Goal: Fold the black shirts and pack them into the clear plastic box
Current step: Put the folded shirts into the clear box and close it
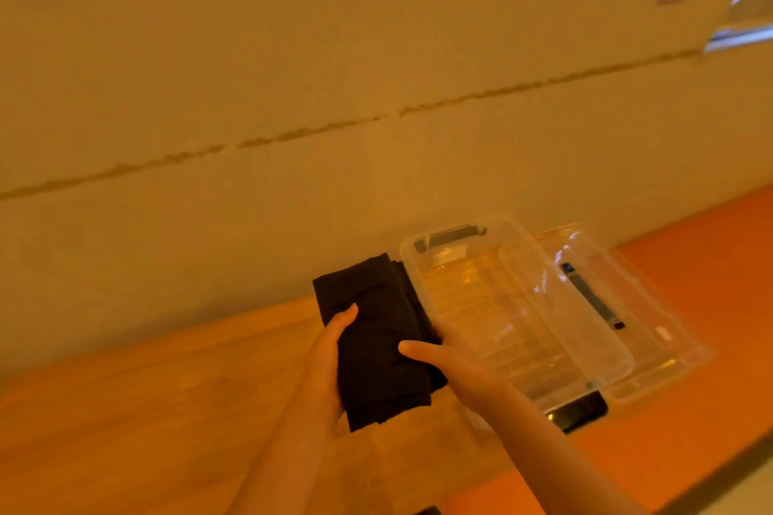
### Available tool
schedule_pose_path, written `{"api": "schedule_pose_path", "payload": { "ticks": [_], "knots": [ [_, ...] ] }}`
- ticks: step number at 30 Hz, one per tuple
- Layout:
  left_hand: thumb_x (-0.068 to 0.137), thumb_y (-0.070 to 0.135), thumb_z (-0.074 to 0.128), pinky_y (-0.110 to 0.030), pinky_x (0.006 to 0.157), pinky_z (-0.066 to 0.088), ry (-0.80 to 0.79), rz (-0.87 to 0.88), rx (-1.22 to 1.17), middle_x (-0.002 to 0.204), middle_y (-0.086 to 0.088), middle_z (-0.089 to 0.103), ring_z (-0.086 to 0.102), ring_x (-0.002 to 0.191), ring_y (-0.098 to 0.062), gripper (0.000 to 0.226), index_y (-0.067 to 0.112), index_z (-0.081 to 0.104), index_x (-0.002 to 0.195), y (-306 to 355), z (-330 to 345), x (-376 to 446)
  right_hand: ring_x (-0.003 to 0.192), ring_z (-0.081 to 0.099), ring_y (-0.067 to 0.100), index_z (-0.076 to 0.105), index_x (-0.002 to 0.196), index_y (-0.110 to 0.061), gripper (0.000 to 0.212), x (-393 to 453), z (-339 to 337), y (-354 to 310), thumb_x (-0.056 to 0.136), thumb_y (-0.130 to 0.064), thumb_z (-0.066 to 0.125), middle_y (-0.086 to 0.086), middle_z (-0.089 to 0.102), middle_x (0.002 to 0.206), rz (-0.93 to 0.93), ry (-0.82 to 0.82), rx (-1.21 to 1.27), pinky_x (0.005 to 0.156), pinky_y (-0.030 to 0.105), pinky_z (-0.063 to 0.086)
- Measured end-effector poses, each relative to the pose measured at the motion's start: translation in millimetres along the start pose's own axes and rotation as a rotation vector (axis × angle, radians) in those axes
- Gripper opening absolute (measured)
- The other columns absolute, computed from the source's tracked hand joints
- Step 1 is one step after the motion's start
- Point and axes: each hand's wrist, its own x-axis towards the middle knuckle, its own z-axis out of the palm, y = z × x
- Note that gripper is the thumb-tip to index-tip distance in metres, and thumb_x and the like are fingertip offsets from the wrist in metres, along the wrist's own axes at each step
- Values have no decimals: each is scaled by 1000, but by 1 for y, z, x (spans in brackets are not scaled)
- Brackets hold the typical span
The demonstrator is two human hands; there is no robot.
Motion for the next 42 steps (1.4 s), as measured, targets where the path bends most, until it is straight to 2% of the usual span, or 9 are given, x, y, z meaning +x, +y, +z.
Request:
{"api": "schedule_pose_path", "payload": {
  "ticks": [5,9,14,19,23,26,33,38,42],
  "knots": [
    [77,34,68,-48,80,53,-73,-57,89,96,-18,71,65,92,-37,40,13,63,110,-5,29,18,95,68,15,57,119,-20,75,-17,-25,4,53,-39,86,5,65,115,-108,163,105,74,26,55],
    [59,37,78,-52,84,53,-74,-34,117,114,-14,64,64,100,-35,69,24,56,123,-18,48,41,98,67,18,57,121,-23,78,-17,-49,8,51,-38,87,2,67,113,-78,134,177,76,29,55],
    [78,27,71,-47,83,54,-59,4,149,113,-10,63,63,99,-31,46,27,54,121,-33,83,72,104,65,21,54,125,-21,96,4,-105,0,41,-47,90,4,65,118,-75,71,115,81,34,55],
    [83,33,66,-42,80,55,31,40,113,111,-7,65,64,99,-25,38,27,55,118,-47,124,114,94,68,14,59,118,-20,35,49,-153,-6,83,-17,64,3,68,110,-83,108,143,69,24,55],
    [87,40,61,-41,88,53,213,68,179,117,-5,62,62,104,-23,44,22,53,127,-66,137,162,78,67,0,58,116,-22,28,94,-183,11,89,-15,58,-9,66,99,-27,117,103,57,12,50],
    [91,42,53,-39,94,49,351,82,292,124,-2,57,56,113,-24,46,21,47,132,-87,145,190,81,61,0,54,119,-25,28,119,-200,29,92,-16,54,-12,63,97,26,120,112,55,9,49],
    [95,35,48,-34,97,43,611,214,545,132,-6,52,49,122,-24,48,17,40,139,-108,145,232,108,59,16,46,134,-19,39,168,-207,64,95,-19,50,1,59,123,72,78,54,78,22,55],
    [98,30,41,-36,100,40,669,200,800,141,-11,43,45,127,-27,60,18,12,149,-113,135,249,124,49,19,40,140,-18,44,191,-197,75,97,-25,46,2,51,136,-6,68,-148,101,37,44],
    [98,26,40,-34,109,30,700,187,958,154,-8,21,27,139,-24,68,18,-4,149,-119,141,245,133,37,14,28,146,-17,52,184,-193,85,98,-31,41,-2,36,146,-92,125,-370,107,28,33]
  ]
}}
